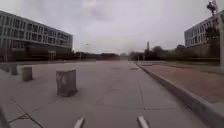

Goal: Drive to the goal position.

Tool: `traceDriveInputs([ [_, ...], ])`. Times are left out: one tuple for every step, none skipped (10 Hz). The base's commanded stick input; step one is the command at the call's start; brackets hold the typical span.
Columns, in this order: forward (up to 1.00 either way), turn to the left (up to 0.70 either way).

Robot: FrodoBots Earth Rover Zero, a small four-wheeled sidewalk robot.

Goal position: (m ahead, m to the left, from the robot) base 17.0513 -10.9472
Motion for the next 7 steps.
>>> traceDriveInputs([
  [0.70, -0.14],
  [0.70, -0.14],
  [0.70, -0.14],
  [0.70, -0.14],
  [0.70, -0.04],
  [0.70, 0.00],
  [0.70, 0.00],
])
